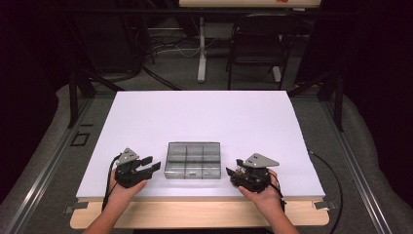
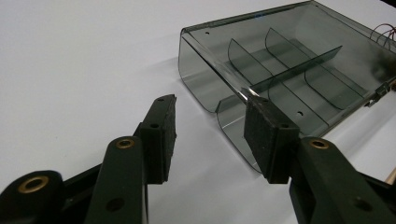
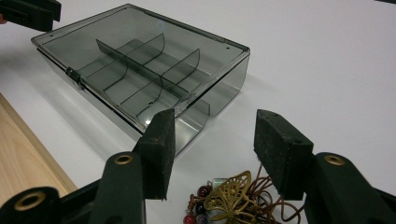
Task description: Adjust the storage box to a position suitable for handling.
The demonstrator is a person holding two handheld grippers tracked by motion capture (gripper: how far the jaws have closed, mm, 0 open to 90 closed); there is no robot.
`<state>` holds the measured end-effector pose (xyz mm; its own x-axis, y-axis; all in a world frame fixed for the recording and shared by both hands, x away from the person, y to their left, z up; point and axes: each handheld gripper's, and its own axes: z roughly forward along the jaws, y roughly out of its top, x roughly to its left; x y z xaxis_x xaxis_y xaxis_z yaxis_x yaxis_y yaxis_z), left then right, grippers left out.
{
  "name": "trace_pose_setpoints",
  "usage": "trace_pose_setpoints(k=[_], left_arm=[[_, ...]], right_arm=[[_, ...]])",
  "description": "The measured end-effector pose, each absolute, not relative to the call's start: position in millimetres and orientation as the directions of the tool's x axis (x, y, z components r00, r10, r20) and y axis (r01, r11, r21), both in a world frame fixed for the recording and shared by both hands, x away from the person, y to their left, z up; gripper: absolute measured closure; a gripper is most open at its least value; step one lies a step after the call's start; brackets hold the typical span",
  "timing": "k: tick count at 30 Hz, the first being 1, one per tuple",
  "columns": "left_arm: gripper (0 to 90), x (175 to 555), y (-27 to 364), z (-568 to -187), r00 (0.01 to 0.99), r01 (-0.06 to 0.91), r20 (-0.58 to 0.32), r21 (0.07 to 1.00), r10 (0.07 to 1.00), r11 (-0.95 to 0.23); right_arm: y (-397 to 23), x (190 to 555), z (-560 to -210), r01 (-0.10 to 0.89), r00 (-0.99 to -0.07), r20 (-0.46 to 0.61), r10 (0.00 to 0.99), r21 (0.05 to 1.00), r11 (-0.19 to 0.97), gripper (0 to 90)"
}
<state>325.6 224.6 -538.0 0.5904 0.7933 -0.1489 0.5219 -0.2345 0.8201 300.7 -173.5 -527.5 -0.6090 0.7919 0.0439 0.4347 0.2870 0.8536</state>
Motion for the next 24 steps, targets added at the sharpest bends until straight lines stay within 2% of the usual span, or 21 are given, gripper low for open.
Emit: trace_pose_setpoints(k=[8, 16, 24], left_arm=[[49.9, 323, 221, -535, 0.62, 0.517, -0.144, 0.814, 0.771, -0.263], [56.0, 321, 216, -535, 0.644, 0.517, -0.137, 0.803, 0.752, -0.297], [57.9, 319, 214, -535, 0.641, 0.526, -0.149, 0.8, 0.753, -0.289]], right_arm=[[-169, 301, -529, 0.458, -0.626, 0.064, 0.777, 0.836, 0.301, 56.4], [-167, 300, -529, 0.463, -0.63, 0.062, 0.774, 0.83, 0.311, 62.5], [-165, 299, -529, 0.467, -0.631, 0.058, 0.773, 0.825, 0.32, 65.8]])
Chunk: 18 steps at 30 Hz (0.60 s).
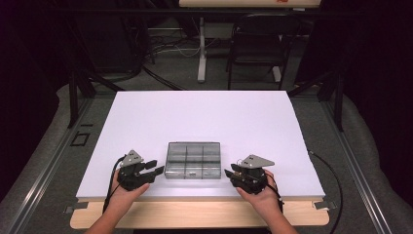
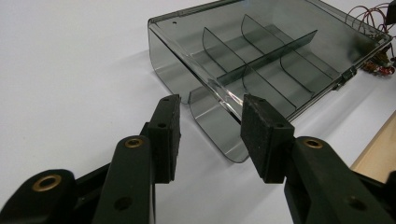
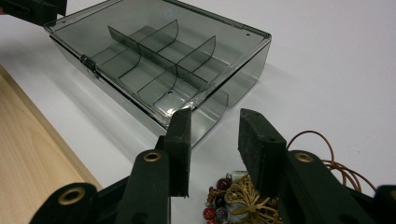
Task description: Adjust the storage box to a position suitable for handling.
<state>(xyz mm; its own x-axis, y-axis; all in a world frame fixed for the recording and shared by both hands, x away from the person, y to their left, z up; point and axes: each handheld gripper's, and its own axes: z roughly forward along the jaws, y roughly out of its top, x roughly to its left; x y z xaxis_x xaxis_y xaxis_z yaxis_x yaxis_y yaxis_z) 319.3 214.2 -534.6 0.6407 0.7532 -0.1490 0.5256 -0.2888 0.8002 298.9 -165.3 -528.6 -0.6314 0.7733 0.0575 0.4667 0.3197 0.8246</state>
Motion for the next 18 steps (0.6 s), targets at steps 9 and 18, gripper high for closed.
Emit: trace_pose_setpoints(k=[9, 18], left_arm=[[60.1, 318.2, 213.5, -534.4, 0.646, 0.537, -0.169, 0.793, 0.744, -0.286], [64.5, 314.3, 218.2, -532.5, 0.639, 0.549, -0.193, 0.793, 0.744, -0.265]], right_arm=[[-158.9, 295.7, -529.3, 0.463, -0.657, 0.032, 0.753, 0.805, 0.371, 73.1], [-157.0, 295.4, -529.6, 0.471, -0.678, 0.054, 0.733, 0.797, 0.377, 81.5]])
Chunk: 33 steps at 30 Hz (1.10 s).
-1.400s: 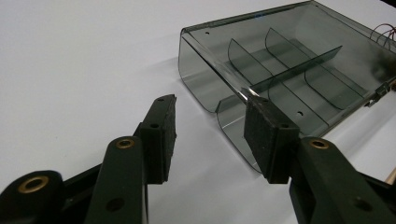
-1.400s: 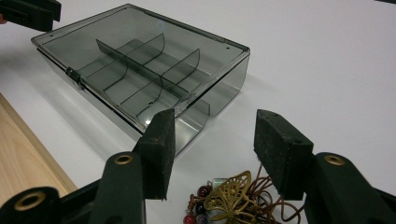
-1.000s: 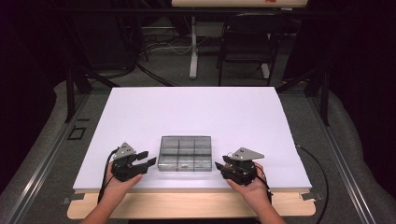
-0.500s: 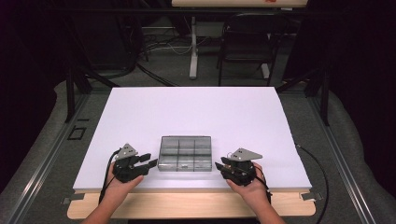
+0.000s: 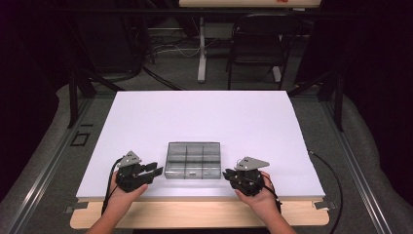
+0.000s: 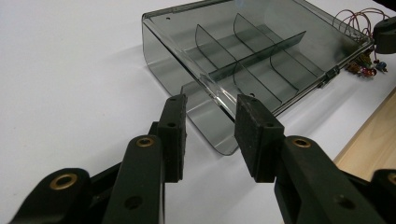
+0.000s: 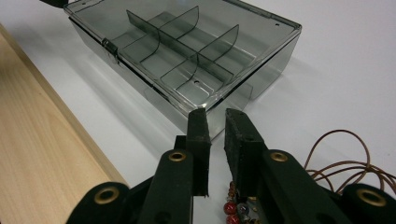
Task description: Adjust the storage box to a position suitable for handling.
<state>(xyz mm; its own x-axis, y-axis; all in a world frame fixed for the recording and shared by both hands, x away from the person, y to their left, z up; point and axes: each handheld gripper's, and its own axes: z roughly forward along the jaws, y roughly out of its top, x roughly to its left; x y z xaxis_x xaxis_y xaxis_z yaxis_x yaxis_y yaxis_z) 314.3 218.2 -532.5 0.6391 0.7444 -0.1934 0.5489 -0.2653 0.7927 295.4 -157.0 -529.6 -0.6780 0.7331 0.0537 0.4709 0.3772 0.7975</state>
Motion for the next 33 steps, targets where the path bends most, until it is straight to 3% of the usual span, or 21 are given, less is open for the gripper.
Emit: trace_pose_setpoints(k=[10, 33], left_arm=[[69.2, 312.3, 218.7, -531.2, 0.643, 0.552, -0.199, 0.79, 0.739, -0.268], [70.4, 311.5, 216.6, -531.3, 0.655, 0.545, -0.192, 0.79, 0.731, -0.281]], right_arm=[[-156.7, 296.2, -531.7, 0.486, -0.689, 0.072, 0.721, 0.784, 0.386, 90.0], [-149.2, 298.1, -537.1, 0.486, -0.703, 0.072, 0.707, 0.775, 0.405, 90.0]])
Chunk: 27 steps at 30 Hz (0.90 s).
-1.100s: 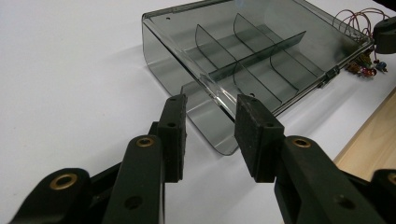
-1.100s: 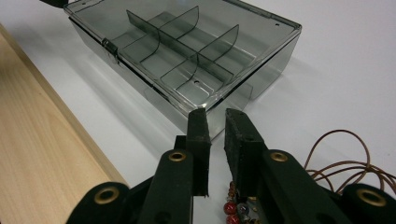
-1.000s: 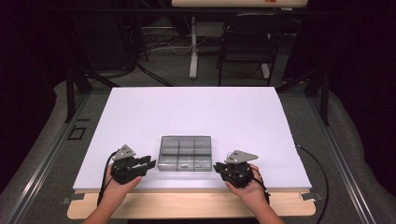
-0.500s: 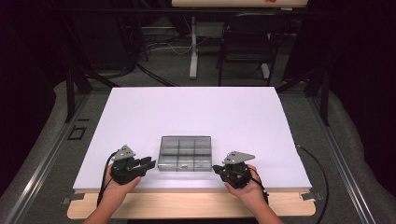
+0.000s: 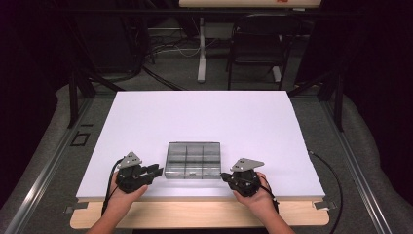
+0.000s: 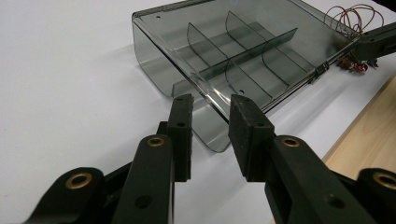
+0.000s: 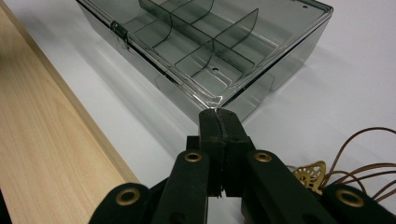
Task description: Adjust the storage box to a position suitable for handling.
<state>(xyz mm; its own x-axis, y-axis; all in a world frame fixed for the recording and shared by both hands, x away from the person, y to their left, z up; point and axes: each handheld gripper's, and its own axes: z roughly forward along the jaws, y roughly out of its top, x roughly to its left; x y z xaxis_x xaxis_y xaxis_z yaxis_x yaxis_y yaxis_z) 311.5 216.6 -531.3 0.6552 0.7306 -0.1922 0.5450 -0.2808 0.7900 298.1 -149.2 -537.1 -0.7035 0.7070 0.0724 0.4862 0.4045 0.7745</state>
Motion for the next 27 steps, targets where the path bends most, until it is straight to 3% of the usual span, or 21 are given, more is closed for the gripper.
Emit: trace_pose_setpoints(k=[27], left_arm=[[71.4, 308.5, 217.8, -528.0, 0.664, 0.531, -0.191, 0.801, 0.723, -0.276]], right_arm=[[-150.3, 296.7, -532.5, 0.465, -0.704, 0.077, 0.706, 0.801, 0.376, 89.6]])
